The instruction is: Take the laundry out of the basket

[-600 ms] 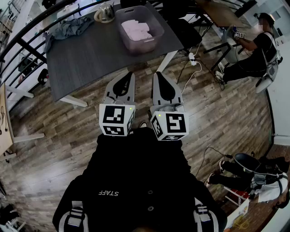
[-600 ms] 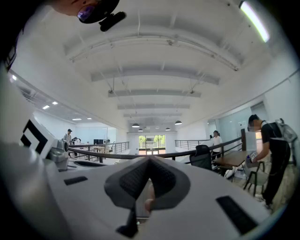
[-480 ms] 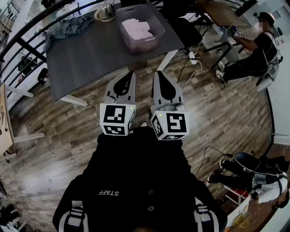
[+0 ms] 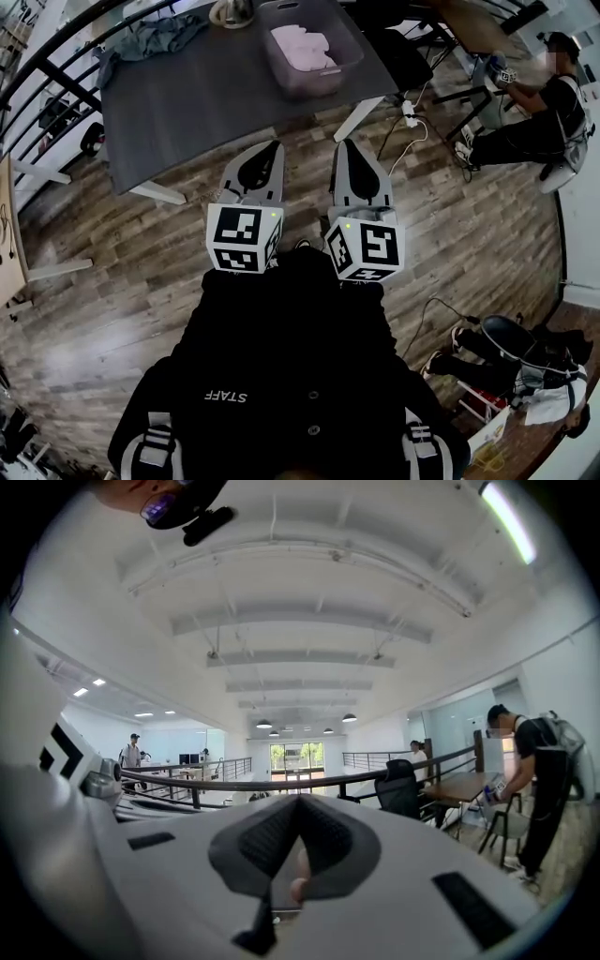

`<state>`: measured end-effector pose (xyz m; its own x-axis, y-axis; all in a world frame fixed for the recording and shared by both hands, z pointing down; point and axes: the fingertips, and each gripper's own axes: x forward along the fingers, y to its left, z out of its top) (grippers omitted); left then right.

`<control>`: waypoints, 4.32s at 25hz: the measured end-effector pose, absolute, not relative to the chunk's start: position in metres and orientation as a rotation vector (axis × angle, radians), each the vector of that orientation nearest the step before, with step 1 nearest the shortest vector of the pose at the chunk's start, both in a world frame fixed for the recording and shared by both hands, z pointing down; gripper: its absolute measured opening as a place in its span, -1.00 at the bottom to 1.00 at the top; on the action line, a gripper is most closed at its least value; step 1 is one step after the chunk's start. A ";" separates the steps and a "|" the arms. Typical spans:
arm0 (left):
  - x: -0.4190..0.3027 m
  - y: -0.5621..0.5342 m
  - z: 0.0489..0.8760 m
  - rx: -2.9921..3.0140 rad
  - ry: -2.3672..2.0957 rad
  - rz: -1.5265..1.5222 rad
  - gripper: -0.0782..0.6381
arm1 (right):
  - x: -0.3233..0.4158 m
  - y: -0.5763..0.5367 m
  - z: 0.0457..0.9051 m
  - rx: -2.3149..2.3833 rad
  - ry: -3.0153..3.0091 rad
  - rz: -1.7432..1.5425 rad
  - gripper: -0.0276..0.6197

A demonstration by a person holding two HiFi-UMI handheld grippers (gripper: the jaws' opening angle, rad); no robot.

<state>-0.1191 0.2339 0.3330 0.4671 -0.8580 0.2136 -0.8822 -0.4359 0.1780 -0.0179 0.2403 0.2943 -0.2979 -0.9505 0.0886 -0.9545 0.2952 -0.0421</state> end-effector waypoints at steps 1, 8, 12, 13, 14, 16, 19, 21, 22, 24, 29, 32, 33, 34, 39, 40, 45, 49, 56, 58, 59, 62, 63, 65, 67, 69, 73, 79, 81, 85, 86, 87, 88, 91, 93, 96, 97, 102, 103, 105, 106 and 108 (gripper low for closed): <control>-0.123 0.233 0.337 2.443 -1.489 0.139 -0.78 | -0.018 0.239 0.298 1.835 -2.480 0.146 -0.87; -0.143 0.207 0.360 2.381 -1.510 0.154 -0.78 | 0.000 0.211 0.320 1.881 -2.395 0.189 -0.87; -0.144 0.181 0.373 2.353 -1.522 0.161 -0.78 | 0.014 0.182 0.334 1.902 -2.361 0.207 -0.87; -0.143 0.175 0.377 2.348 -1.522 0.165 -0.78 | 0.017 0.174 0.337 1.904 -2.355 0.210 -0.87; -0.141 0.167 0.379 2.345 -1.525 0.168 -0.78 | 0.020 0.165 0.339 1.906 -2.352 0.211 -0.87; -0.137 0.148 0.382 2.339 -1.535 0.172 -0.78 | 0.025 0.142 0.341 1.902 -2.359 0.204 -0.87; -0.130 0.108 0.380 2.333 -1.558 0.174 -0.78 | 0.027 0.100 0.340 1.874 -2.384 0.185 -0.87; -0.122 0.075 0.376 2.336 -1.568 0.170 -0.78 | 0.030 0.066 0.337 1.851 -2.400 0.172 -0.87; -0.118 0.058 0.373 2.336 -1.571 0.168 -0.78 | 0.033 0.049 0.336 1.839 -2.407 0.168 -0.87; -0.106 0.027 0.370 2.334 -1.573 0.164 -0.78 | 0.039 0.017 0.337 1.813 -2.418 0.164 -0.87; -0.076 -0.040 0.377 2.311 -1.566 0.187 -0.78 | 0.060 -0.055 0.346 1.756 -2.425 0.207 -0.87; -0.064 -0.074 0.387 2.270 -1.561 0.203 -0.78 | 0.068 -0.089 0.355 1.716 -2.425 0.237 -0.87; -0.061 -0.085 0.391 2.253 -1.561 0.209 -0.78 | 0.070 -0.099 0.359 1.697 -2.426 0.251 -0.87; -0.058 -0.094 0.396 2.234 -1.559 0.215 -0.78 | 0.072 -0.108 0.364 1.677 -2.425 0.267 -0.87; -0.047 -0.126 0.428 2.123 -1.536 0.284 -0.78 | 0.075 -0.143 0.397 1.595 -2.386 0.350 -0.87; -0.047 -0.131 0.435 2.103 -1.526 0.296 -0.78 | 0.074 -0.148 0.403 1.579 -2.378 0.363 -0.87; -0.045 -0.155 0.467 2.003 -1.498 0.302 -0.78 | 0.071 -0.169 0.428 1.546 -2.332 0.425 -0.87; -0.046 -0.167 0.492 1.910 -1.478 0.305 -0.78 | 0.071 -0.177 0.447 1.536 -2.265 0.421 -0.87; -0.045 -0.200 0.527 1.787 -1.480 0.344 -0.78 | 0.071 -0.209 0.475 1.507 -2.219 0.483 -0.87; -0.046 -0.207 0.539 1.746 -1.481 0.352 -0.78 | 0.069 -0.218 0.484 1.489 -2.208 0.488 -0.87; -0.045 -0.211 0.545 1.728 -1.479 0.359 -0.78 | 0.069 -0.223 0.489 1.481 -2.205 0.501 -0.87; -0.043 -0.221 0.562 1.683 -1.478 0.380 -0.78 | 0.071 -0.237 0.501 1.466 -2.196 0.536 -0.87; -0.043 -0.225 0.568 1.667 -1.481 0.386 -0.78 | 0.072 -0.242 0.505 1.462 -2.193 0.539 -0.87; -0.044 -0.232 0.579 1.634 -1.488 0.399 -0.78 | 0.074 -0.251 0.510 1.455 -2.193 0.551 -0.87; -0.045 -0.239 0.592 1.597 -1.496 0.415 -0.77 | 0.076 -0.261 0.514 1.446 -2.198 0.563 -0.87; -0.046 -0.247 0.606 1.559 -1.497 0.428 -0.65 | 0.079 -0.271 0.517 1.435 -2.204 0.568 -0.87; -0.046 -0.258 0.638 1.483 -1.490 0.469 -0.29 | 0.080 -0.288 0.521 1.419 -2.220 0.574 -0.87; -0.039 -0.269 0.671 1.450 -1.453 0.500 0.28 | 0.082 -0.298 0.531 1.397 -2.225 0.605 -0.87; -0.035 -0.271 0.681 1.439 -1.424 0.500 0.40 | 0.084 -0.301 0.534 1.394 -2.222 0.616 -0.87; -0.030 -0.274 0.706 1.383 -1.368 0.503 0.57 | 0.094 -0.306 0.535 1.417 -2.210 0.645 -0.87; -0.029 -0.275 0.713 1.368 -1.361 0.506 0.60 | 0.098 -0.308 0.534 1.427 -2.208 0.651 -0.87; -0.029 -0.276 0.720 1.351 -1.356 0.509 0.63 | 0.101 -0.310 0.533 1.437 -2.206 0.653 -0.87; -0.029 -0.277 0.728 1.332 -1.351 0.514 0.65 | 0.105 -0.311 0.533 1.445 -2.204 0.652 -0.87; -0.030 -0.275 0.752 1.275 -1.335 0.535 0.72 | 0.110 -0.313 0.534 1.458 -2.201 0.657 -0.87; -0.030 -0.275 0.764 1.248 -1.327 0.545 0.76 | 0.112 -0.312 0.535 1.461 -2.197 0.666 -0.87; -0.029 -0.278 0.775 1.234 -1.323 0.558 0.79 | 0.116 -0.310 0.540 1.467 -2.186 0.685 -0.87; -0.028 -0.279 0.779 1.229 -1.321 0.562 0.80 | 0.118 -0.309 0.542 1.471 -2.180 0.692 -0.87; -0.024 -0.282 0.793 1.217 -1.313 0.572 0.81 | 0.129 -0.307 0.550 1.497 -2.145 0.733 -0.87; -0.024 -0.283 0.795 1.221 -1.314 0.576 0.81 | 0.131 -0.307 0.551 1.503 -2.139 0.741 -0.87; -0.024 -0.284 0.798 1.234 -1.326 0.591 0.81 | 0.133 -0.308 0.552 1.511 -2.129 0.751 -0.87; -0.024 -0.285 0.800 1.242 -1.335 0.600 0.80 | 0.134 -0.308 0.553 1.512 -2.127 0.752 -0.87; -0.021 -0.289 0.800 1.261 -1.340 0.602 0.77 | 0.135 -0.308 0.553 1.511 -2.126 0.752 -0.87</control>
